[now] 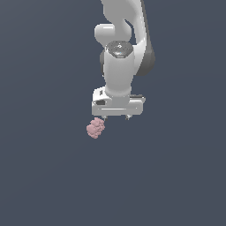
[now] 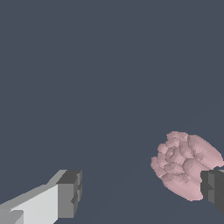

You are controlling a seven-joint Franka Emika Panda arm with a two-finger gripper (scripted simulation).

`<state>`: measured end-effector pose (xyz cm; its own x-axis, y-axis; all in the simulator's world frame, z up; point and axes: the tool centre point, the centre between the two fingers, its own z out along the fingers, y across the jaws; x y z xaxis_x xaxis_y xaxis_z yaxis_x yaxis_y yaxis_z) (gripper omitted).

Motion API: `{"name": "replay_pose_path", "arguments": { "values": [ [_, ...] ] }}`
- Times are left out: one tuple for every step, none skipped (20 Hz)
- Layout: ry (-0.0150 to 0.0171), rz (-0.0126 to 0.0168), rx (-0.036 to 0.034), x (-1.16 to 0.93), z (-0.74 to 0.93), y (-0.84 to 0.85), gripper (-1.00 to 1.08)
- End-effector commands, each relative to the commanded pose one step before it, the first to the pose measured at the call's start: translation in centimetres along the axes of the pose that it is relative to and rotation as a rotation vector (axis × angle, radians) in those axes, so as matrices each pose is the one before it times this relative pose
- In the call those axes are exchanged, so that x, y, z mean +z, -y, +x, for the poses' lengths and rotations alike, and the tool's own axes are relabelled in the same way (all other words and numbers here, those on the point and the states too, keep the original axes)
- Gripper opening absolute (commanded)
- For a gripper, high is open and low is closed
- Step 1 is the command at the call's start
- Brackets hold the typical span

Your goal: Pick up the object and move it to a goal position.

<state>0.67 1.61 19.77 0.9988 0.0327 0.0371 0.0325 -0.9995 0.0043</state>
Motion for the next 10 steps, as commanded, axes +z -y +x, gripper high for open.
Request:
{"name": "replay_pose_path", "arguments": {
  "values": [
    [0.0,0.0,0.0,0.0,0.0,-0.001,1.0],
    [-0.00073,0.00063,-0.00071,-0.043,0.012,0.037,1.0],
    [-0.00188,0.00168,-0.00179,-0.11,0.04,0.094,1.0],
    [-0.0033,0.00293,-0.0031,-0.193,0.063,0.164,1.0],
    [-0.00455,0.00402,-0.00418,-0.265,0.089,0.225,1.0],
    [-0.0058,0.0051,-0.00511,-0.336,0.112,0.283,1.0],
    [-0.00534,0.00469,-0.00437,-0.306,0.102,0.256,1.0],
    [-0.00405,0.00356,-0.00292,-0.228,0.076,0.188,1.0],
    [-0.0027,0.0024,-0.00149,-0.148,0.051,0.118,1.0],
    [-0.00143,0.00131,-0.00024,-0.075,0.023,0.052,1.0]
  ]
}}
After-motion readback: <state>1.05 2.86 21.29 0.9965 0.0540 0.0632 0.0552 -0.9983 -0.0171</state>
